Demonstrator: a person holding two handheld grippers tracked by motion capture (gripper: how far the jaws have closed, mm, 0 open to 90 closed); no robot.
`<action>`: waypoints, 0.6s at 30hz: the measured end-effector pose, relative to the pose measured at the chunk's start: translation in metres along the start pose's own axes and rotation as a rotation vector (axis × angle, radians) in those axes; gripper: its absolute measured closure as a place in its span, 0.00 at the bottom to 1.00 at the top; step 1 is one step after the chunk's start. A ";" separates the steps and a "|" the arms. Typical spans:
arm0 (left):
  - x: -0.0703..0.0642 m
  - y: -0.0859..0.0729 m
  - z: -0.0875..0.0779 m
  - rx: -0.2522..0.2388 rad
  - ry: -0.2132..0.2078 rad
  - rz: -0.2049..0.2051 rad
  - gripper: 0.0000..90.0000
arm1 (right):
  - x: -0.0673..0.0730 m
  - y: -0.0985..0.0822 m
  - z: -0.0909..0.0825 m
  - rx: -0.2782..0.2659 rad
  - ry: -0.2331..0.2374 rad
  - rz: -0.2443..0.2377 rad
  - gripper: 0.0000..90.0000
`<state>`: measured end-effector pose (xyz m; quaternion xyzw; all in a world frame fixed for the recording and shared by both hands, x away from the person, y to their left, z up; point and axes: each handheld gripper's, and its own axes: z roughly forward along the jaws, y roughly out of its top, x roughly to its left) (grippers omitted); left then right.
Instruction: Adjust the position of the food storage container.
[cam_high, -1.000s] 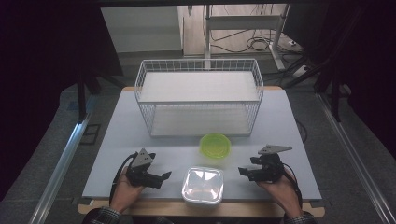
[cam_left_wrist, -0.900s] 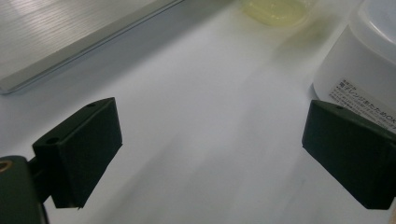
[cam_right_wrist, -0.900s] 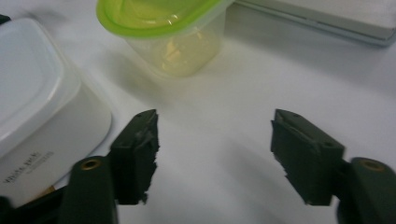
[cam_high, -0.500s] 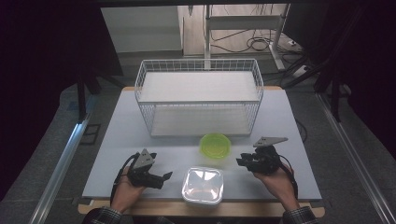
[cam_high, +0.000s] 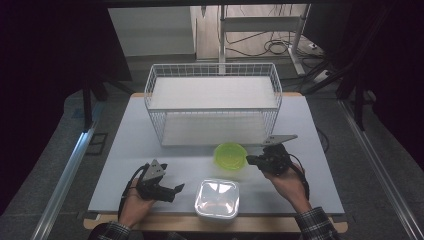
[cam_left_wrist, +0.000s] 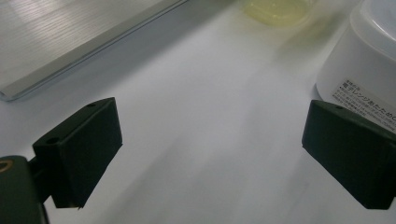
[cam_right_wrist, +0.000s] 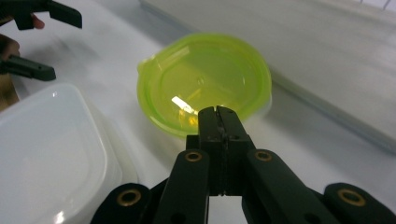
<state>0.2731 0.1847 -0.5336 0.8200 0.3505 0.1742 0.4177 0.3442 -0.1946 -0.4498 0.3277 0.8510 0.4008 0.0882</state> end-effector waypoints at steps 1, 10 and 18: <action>0.000 0.000 0.000 0.001 0.000 0.000 0.05 | 0.002 0.007 0.004 -0.002 -0.008 -0.008 1.00; 0.000 0.000 0.000 0.002 -0.001 -0.001 0.05 | 0.009 0.036 0.031 -0.005 0.024 -0.071 0.99; 0.000 0.000 -0.001 0.000 -0.002 0.000 0.05 | 0.019 0.062 0.059 -0.001 0.049 -0.098 1.00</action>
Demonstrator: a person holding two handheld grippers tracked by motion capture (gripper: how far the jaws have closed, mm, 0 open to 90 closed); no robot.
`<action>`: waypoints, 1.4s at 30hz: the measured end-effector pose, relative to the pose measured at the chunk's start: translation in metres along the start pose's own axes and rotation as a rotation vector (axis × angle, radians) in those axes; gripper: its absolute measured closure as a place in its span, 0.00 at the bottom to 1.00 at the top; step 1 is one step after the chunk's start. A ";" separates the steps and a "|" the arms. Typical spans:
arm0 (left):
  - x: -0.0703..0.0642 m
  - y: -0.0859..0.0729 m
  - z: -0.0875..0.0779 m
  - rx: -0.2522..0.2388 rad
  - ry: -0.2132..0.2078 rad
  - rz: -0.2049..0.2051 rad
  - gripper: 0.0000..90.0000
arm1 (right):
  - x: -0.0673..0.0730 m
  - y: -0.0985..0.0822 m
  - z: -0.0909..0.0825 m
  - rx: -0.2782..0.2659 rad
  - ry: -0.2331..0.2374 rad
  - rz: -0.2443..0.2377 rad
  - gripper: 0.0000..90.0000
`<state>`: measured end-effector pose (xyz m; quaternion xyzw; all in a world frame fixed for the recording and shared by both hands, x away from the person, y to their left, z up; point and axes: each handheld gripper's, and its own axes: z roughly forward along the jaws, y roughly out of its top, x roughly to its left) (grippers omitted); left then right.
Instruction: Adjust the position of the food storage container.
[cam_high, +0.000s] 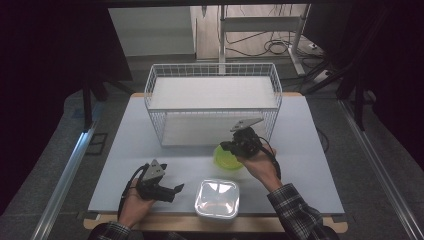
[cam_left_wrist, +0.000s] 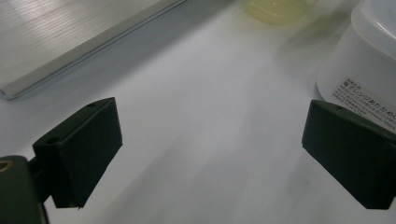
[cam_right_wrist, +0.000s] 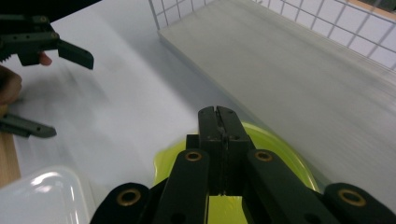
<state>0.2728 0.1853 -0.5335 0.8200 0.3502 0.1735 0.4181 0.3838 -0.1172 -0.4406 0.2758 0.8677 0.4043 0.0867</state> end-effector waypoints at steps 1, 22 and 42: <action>0.000 0.000 0.000 0.000 0.000 0.000 0.05 | 0.000 0.002 0.003 0.002 0.002 0.001 1.00; -0.001 0.000 0.000 0.005 0.001 0.010 0.05 | 0.015 -0.003 0.055 0.121 0.058 -0.043 1.00; -0.003 0.000 0.002 0.014 0.001 0.015 0.05 | -0.017 -0.040 0.014 0.129 -0.024 0.048 1.00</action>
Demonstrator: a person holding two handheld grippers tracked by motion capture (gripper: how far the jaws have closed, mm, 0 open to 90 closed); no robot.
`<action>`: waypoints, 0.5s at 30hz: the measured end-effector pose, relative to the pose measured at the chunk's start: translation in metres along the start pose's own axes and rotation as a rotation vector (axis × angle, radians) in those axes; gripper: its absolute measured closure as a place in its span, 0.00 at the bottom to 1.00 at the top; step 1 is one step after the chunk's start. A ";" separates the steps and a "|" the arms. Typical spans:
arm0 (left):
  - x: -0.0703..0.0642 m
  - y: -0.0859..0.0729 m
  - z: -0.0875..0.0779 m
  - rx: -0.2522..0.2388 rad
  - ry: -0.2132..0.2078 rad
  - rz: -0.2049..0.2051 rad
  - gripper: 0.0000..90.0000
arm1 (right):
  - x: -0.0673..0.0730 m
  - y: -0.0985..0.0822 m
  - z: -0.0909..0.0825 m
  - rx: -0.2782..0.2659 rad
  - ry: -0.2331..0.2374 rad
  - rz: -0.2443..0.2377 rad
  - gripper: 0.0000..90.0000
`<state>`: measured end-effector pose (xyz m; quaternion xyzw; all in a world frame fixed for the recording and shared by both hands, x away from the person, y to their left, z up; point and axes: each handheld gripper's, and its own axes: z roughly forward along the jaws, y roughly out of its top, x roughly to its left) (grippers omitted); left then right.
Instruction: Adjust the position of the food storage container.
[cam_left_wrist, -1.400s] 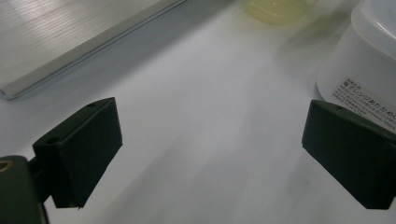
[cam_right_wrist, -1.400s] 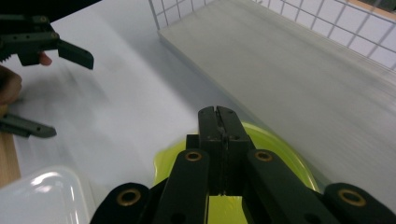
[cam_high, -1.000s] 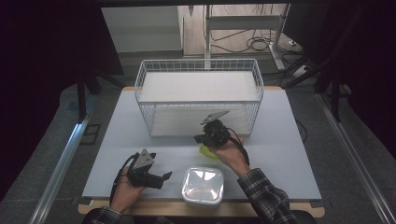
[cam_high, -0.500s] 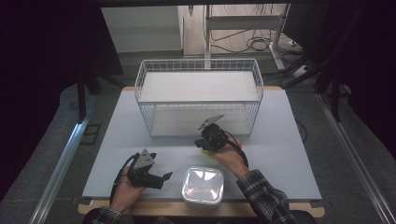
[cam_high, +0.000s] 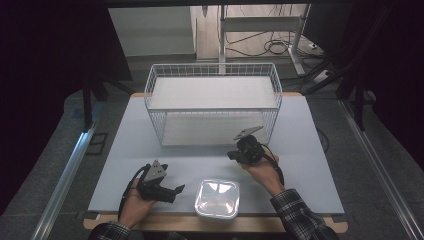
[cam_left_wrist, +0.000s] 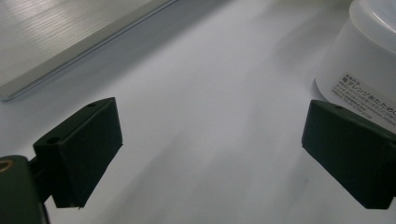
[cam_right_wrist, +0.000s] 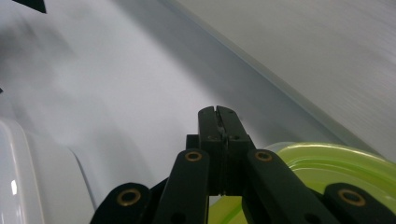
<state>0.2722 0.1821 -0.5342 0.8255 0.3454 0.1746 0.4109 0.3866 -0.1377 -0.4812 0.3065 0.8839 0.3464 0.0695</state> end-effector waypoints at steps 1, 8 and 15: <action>0.000 0.000 0.000 0.001 0.000 0.001 0.05 | 0.000 0.000 0.000 0.000 0.000 0.000 1.00; 0.000 0.000 0.001 0.004 0.002 0.001 0.05 | -0.020 -0.018 -0.018 -0.010 -0.045 0.047 0.99; 0.000 0.000 0.001 0.001 -0.005 -0.009 0.05 | -0.039 -0.035 -0.037 -0.030 -0.084 0.095 0.99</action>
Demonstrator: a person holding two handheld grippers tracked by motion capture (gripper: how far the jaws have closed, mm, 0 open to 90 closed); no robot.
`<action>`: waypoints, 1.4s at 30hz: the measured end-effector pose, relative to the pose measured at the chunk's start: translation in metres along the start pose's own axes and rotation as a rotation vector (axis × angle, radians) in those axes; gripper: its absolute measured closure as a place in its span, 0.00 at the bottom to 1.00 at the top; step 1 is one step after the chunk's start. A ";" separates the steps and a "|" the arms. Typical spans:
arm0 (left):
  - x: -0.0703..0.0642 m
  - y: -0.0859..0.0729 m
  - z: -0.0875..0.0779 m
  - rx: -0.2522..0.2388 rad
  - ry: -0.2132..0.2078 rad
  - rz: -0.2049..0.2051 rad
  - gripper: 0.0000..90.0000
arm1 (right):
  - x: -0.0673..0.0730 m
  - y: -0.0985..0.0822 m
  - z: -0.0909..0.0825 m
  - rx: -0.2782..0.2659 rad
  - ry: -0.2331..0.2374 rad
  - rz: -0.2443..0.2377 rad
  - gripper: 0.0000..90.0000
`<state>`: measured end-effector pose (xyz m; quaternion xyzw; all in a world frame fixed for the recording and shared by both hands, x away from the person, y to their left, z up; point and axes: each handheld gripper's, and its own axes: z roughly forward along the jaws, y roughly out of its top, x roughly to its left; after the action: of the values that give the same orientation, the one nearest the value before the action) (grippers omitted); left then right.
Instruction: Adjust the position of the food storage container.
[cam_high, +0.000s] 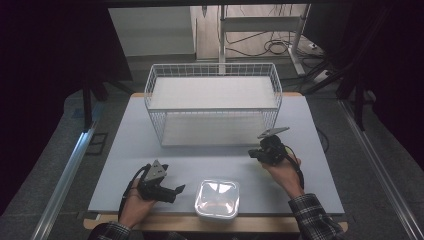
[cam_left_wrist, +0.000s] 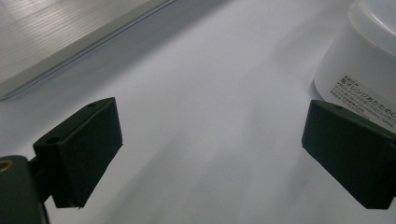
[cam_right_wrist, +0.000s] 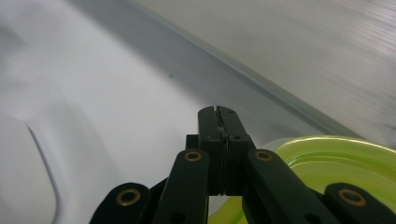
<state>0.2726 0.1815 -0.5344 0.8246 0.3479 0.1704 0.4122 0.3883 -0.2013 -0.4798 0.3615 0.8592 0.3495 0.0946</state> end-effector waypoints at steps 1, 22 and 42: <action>0.000 0.000 0.000 0.000 -0.001 -0.002 0.05 | -0.003 -0.002 -0.003 -0.001 -0.007 0.008 0.99; -0.001 0.003 -0.005 0.010 -0.047 -0.048 0.08 | -0.020 -0.030 -0.038 -0.072 -0.063 0.081 0.98; -0.037 0.009 -0.025 0.023 -0.138 -0.035 0.56 | 0.066 -0.059 -0.046 -0.072 0.092 -0.005 0.96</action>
<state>0.2371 0.1652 -0.5120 0.8327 0.3351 0.1021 0.4288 0.2889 -0.2101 -0.4795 0.3392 0.8505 0.3960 0.0689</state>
